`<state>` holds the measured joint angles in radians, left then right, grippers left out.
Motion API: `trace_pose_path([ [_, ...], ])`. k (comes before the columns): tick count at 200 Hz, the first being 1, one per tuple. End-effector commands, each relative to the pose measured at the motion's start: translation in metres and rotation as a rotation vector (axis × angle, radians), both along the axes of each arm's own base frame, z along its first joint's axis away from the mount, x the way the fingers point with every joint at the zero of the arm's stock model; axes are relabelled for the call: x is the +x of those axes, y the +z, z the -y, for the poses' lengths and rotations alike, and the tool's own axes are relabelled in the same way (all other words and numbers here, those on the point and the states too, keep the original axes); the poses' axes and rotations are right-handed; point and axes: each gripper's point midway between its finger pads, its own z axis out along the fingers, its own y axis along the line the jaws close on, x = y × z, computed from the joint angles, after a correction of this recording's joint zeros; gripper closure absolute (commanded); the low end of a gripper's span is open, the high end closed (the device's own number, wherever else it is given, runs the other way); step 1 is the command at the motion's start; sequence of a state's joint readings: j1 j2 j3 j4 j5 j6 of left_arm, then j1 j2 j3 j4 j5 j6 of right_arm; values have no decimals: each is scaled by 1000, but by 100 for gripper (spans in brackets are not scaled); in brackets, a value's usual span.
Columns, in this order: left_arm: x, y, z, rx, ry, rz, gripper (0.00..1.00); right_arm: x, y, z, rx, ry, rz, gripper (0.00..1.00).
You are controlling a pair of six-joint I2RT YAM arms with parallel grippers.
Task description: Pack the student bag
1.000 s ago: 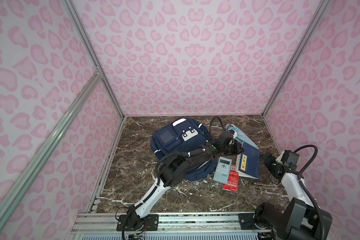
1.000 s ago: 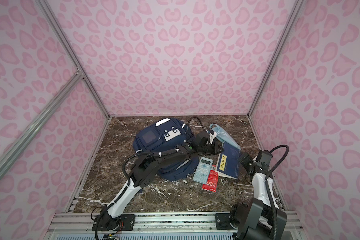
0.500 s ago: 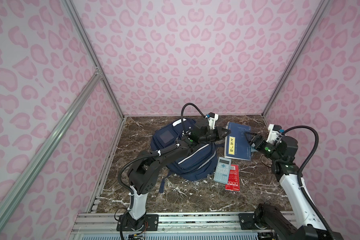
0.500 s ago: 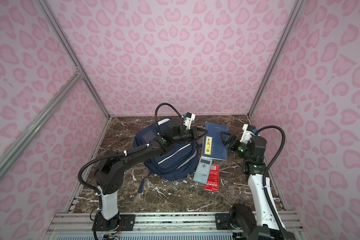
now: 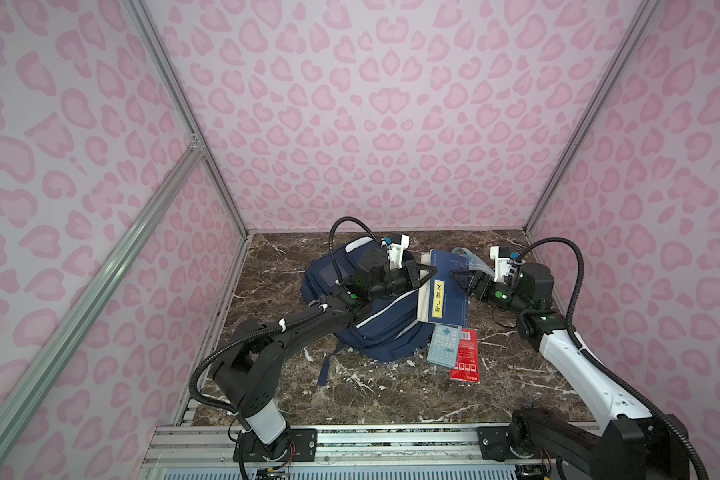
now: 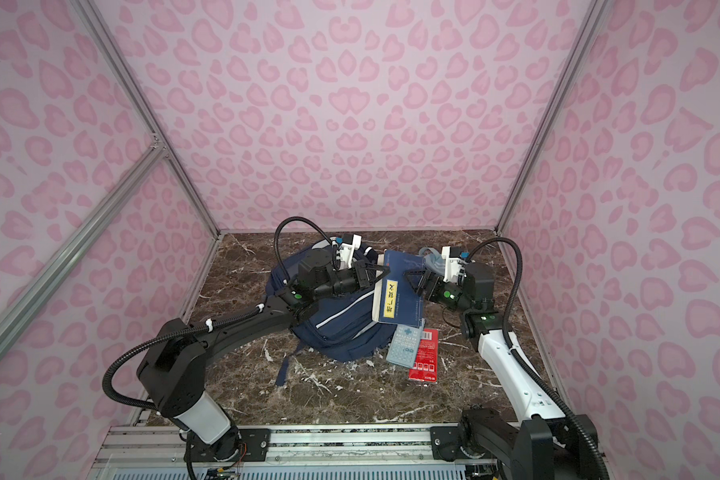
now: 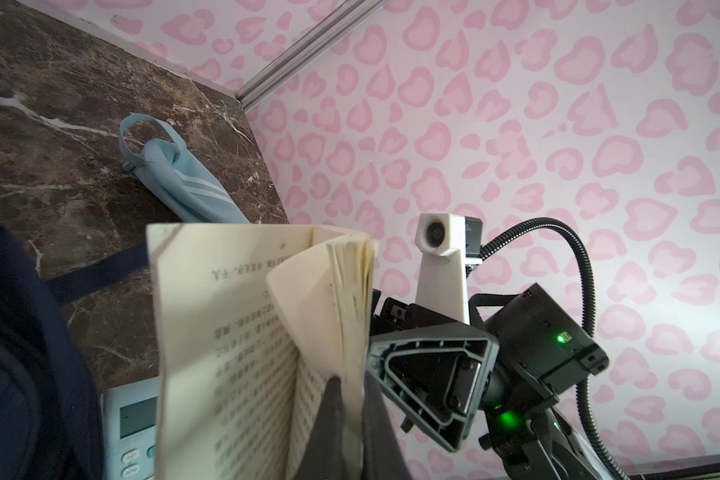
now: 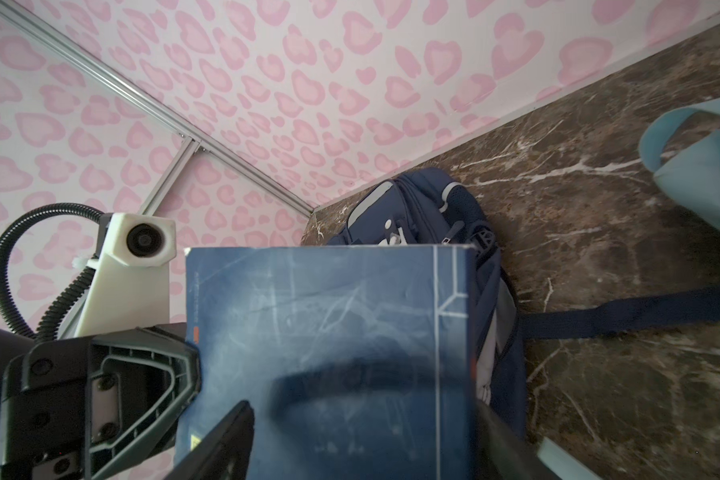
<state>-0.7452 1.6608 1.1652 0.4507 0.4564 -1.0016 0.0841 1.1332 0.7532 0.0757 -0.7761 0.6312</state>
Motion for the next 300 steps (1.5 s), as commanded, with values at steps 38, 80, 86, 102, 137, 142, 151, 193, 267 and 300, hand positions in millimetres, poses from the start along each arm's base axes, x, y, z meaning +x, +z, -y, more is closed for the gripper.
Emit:
trace_pose_path([
  [38,-8,24,-12,-28,12,65,97,-12,8,-24,34,133,75,16],
  [80,-1,2,-11,13,30,30,97,-19,12,-27,80,137,110,69],
  [86,1,-2,-11,21,30,23,97,-19,11,-27,83,140,108,75],
  [102,3,-8,-9,41,24,20,97,-19,8,-28,98,148,102,100],
  [137,12,-36,-28,223,115,19,43,-18,2,-23,70,104,100,100],
  [142,14,-41,-36,271,150,26,34,-19,2,-21,62,93,102,100],
  [151,16,-50,-52,369,204,43,27,-19,4,-17,48,65,103,100],
  [193,16,-87,-122,782,329,197,28,-20,17,12,-35,-115,96,100],
  [267,-13,-166,-105,1149,56,376,34,-29,19,21,-50,-155,88,100],
  [300,-12,-194,-97,1247,23,378,27,-31,11,20,-39,-148,76,100],
])
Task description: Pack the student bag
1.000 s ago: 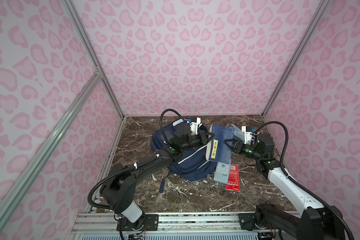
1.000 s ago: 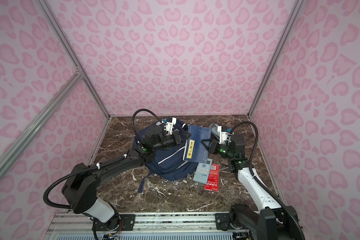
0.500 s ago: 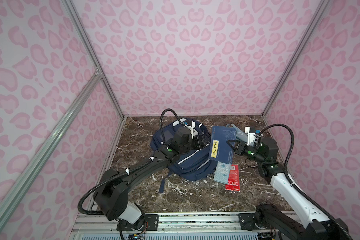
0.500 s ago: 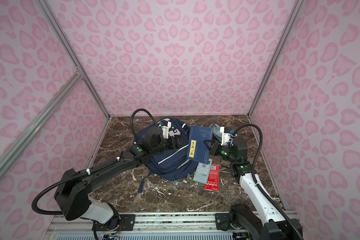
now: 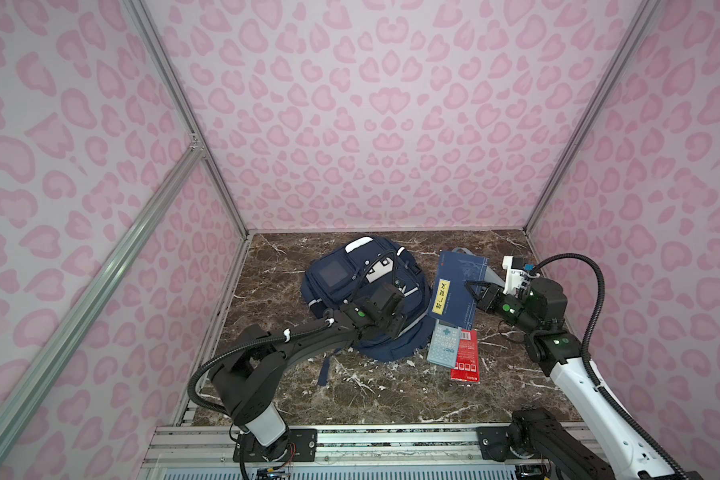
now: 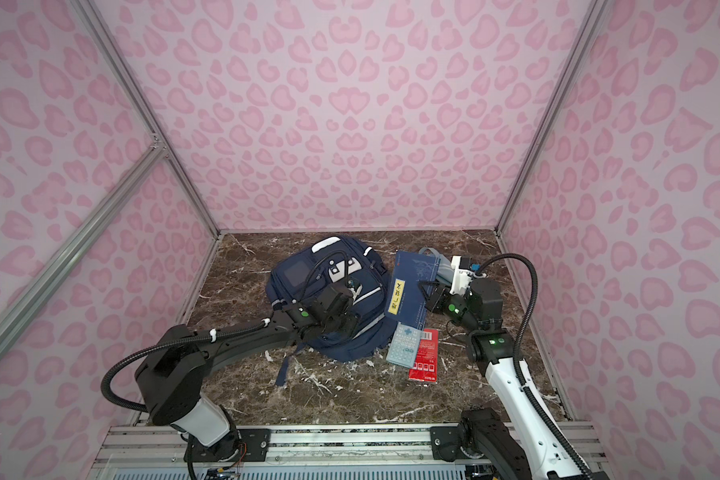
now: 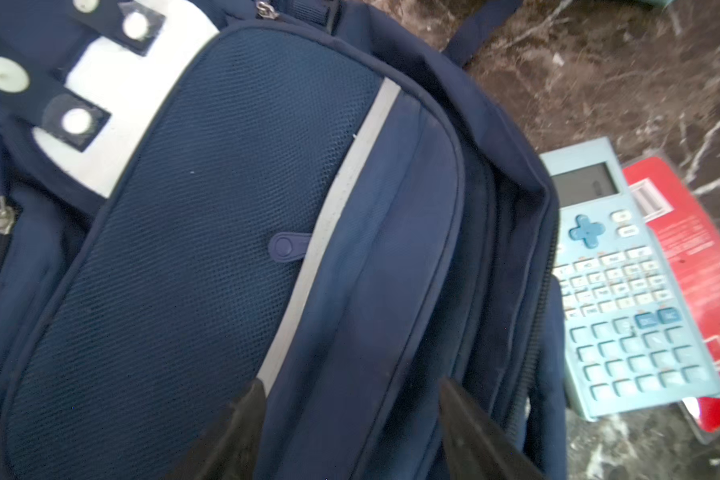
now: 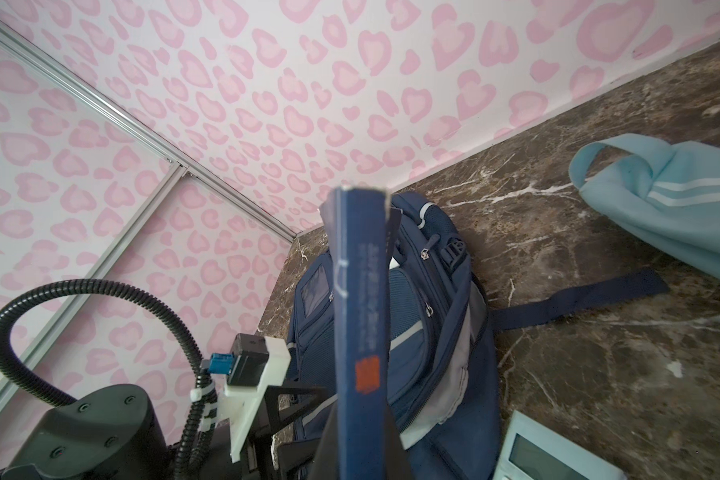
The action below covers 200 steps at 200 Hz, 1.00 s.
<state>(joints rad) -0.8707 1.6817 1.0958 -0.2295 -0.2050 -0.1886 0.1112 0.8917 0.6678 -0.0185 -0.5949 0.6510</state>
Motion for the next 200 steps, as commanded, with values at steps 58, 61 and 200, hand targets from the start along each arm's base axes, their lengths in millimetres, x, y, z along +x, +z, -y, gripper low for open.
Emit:
trace_pose_path([
  [58,28,9,-9,104,104,88,97,2,-10,-6,122,-9,-45,100],
  [61,29,16,-9,81,108,88,97,2,-10,-7,133,-12,-52,100],
  [200,62,175,-59,-411,268,93,97,-27,-53,-107,374,31,-222,100],
])
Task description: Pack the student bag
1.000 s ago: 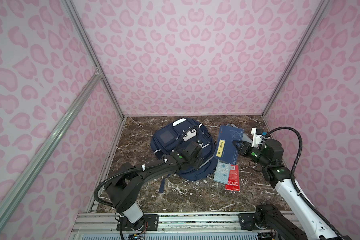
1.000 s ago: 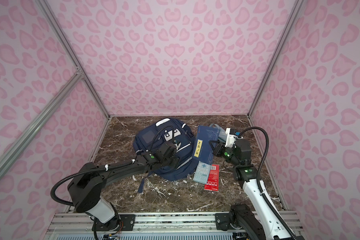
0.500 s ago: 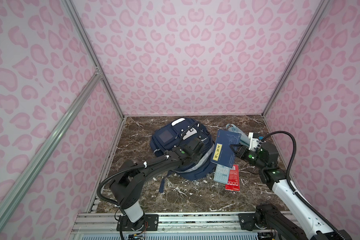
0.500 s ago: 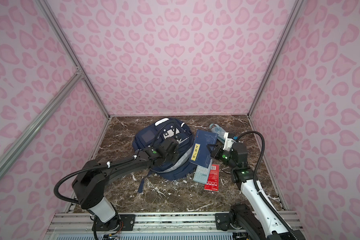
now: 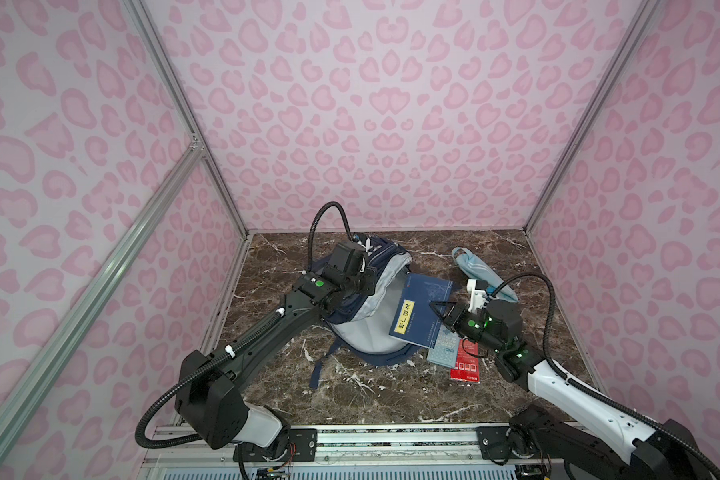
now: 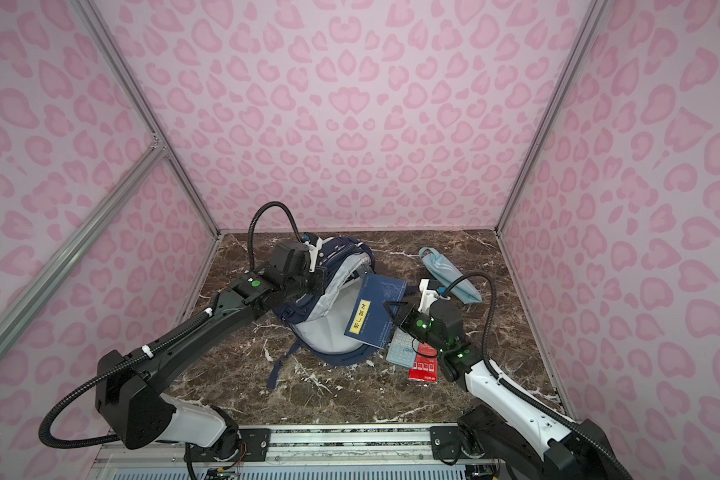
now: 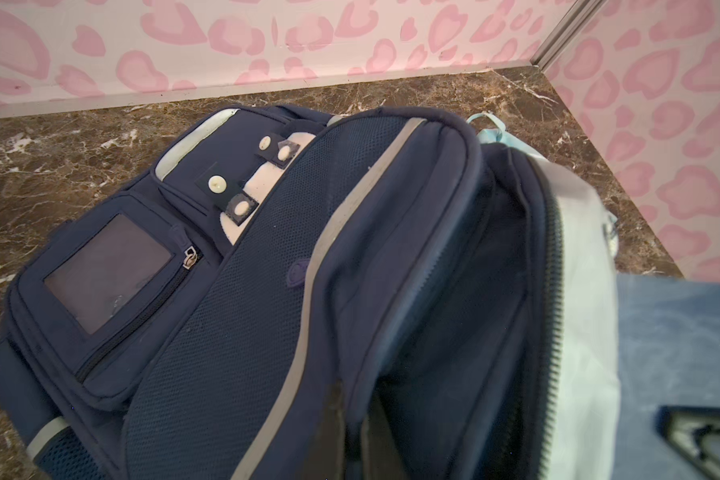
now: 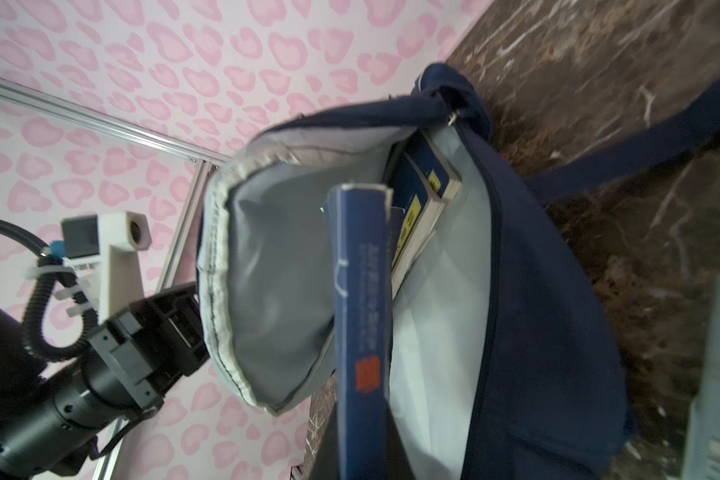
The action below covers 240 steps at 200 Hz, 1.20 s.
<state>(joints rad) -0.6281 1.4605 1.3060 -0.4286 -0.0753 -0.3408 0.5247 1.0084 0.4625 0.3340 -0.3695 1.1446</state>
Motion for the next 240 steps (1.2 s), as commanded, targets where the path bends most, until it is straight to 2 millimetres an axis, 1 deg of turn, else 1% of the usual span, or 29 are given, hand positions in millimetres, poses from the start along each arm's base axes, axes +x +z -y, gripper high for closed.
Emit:
trace_pose_path([
  [1,12,31,8,-87,18,52,97,3,6,-9,66,-47,34,100],
  [17,10,32,14,-109,-4,32,97,5,4,-13,42,-67,56,100],
  [39,6,36,19,-160,-23,34,97,21,12,-26,38,-50,110,100],
  [45,5,38,18,-162,-21,34,97,28,12,-31,43,-49,114,100],
  [59,5,41,16,-154,-13,42,97,43,16,-50,72,-11,125,100],
  [66,6,40,14,-145,-9,43,97,52,12,-59,63,4,105,100],
  [81,5,40,11,-133,1,42,97,73,3,-70,78,-16,70,100],
  [99,3,43,11,-147,-3,44,97,99,5,-89,145,5,109,100],
  [106,2,44,12,-156,-6,41,97,109,-3,-94,163,-6,86,100],
  [120,1,46,15,-171,-17,39,97,127,-9,-104,230,-21,96,100],
  [139,0,47,17,-182,-28,31,97,147,-43,-116,225,-46,41,100],
  [146,-1,45,18,-181,-31,25,97,150,-57,-120,210,-59,18,100],
  [155,-1,45,18,-181,-32,25,97,153,-71,-125,192,-62,-2,100],
  [177,-2,41,18,-181,-34,15,97,151,-108,-139,93,-71,-94,100],
  [197,-2,40,20,-191,-39,12,97,148,-117,-160,83,-46,-94,100],
  [212,0,39,22,-188,-42,5,97,147,-122,-175,77,-21,-102,87],
  [219,0,39,22,-185,-43,4,97,146,-125,-181,64,0,-112,83],
  [231,0,38,20,-176,-38,3,97,143,-127,-183,32,14,-122,74],
  [240,0,35,18,-171,-31,2,97,140,-129,-180,0,22,-126,69],
])
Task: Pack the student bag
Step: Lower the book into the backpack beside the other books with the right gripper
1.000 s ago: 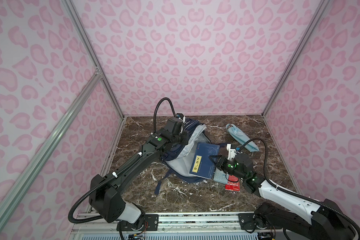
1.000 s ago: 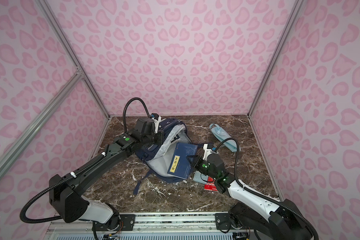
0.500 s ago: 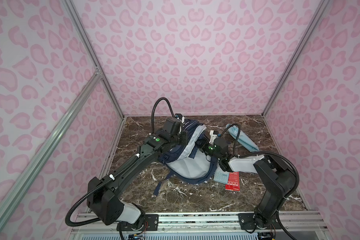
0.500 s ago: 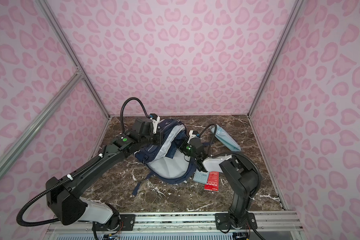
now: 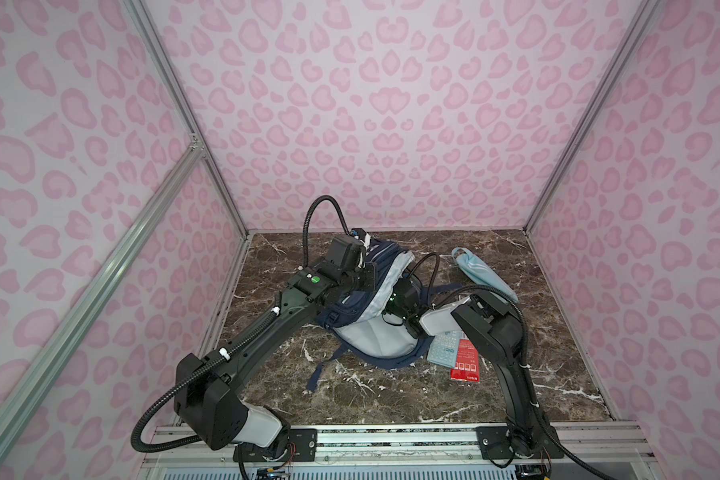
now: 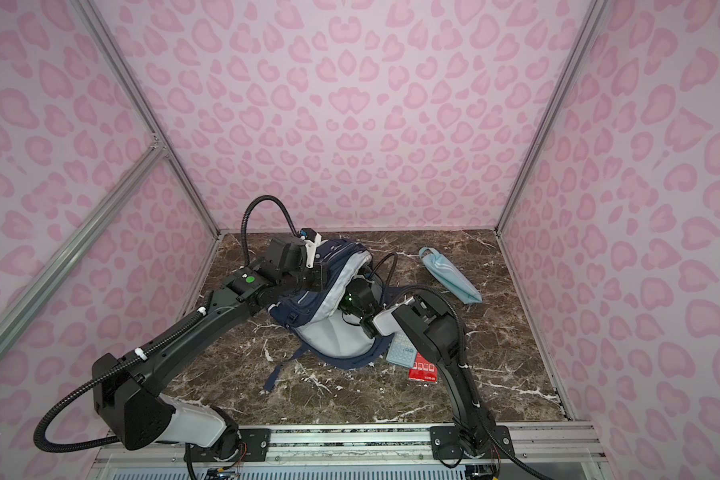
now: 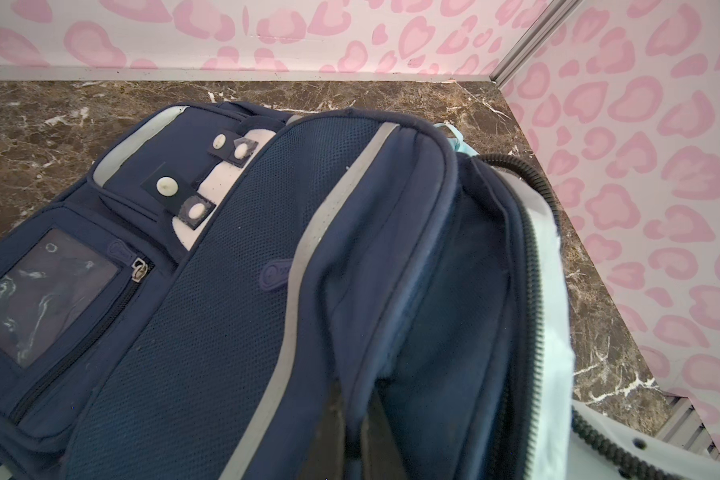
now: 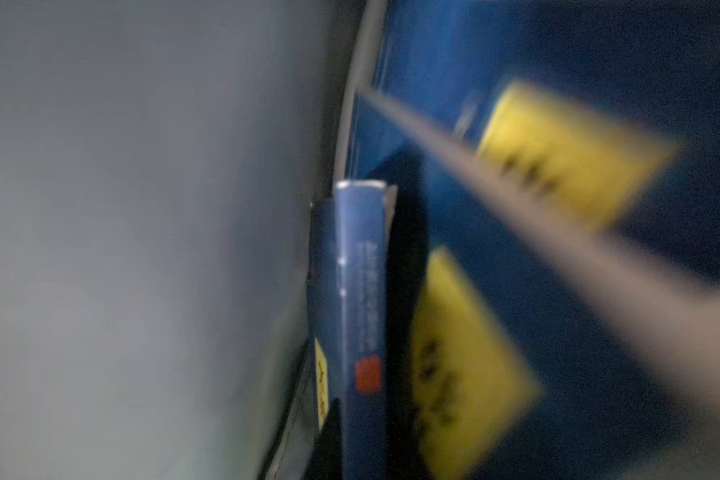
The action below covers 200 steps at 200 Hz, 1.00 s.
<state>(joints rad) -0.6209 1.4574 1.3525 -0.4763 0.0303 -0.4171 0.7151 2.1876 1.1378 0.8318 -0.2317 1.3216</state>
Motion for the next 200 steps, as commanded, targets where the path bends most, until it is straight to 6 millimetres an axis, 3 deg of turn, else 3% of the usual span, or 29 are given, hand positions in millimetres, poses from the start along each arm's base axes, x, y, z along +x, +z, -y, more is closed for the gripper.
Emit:
trace_pose_path([
  [1,10,23,6,-68,4,71,97,-5,-11,4,-82,20,-16,69],
  [17,12,25,4,-77,16,80,97,-13,-11,14,-133,29,-16,61],
  [21,10,12,2,-66,17,56,97,-15,-11,16,-142,33,-18,61],
  [37,10,9,3,-76,13,50,97,-23,-11,22,-154,58,-31,61],
  [42,9,8,4,-79,12,48,97,-25,-11,22,-149,67,-33,65],
  [54,8,7,5,-85,7,44,97,-30,-11,19,-136,95,-26,85],
  [77,8,5,3,-85,15,45,97,-36,-13,4,-59,135,-30,89],
  [91,6,6,2,-87,17,45,97,-35,-12,1,-48,125,-21,97],
  [129,-1,1,1,-115,19,28,97,-16,0,63,-56,-154,39,100],
  [143,-2,0,1,-128,21,26,97,-13,5,77,-44,-236,54,100],
  [158,-3,-4,3,-138,16,16,97,-11,8,75,-28,-269,63,100],
  [177,-4,-7,4,-144,11,9,97,-8,9,56,-46,-241,52,100],
  [190,-5,-8,4,-146,9,8,97,-9,7,47,-95,-207,33,77],
  [200,-5,-7,4,-148,8,12,97,-13,4,49,-120,-195,15,66],
])
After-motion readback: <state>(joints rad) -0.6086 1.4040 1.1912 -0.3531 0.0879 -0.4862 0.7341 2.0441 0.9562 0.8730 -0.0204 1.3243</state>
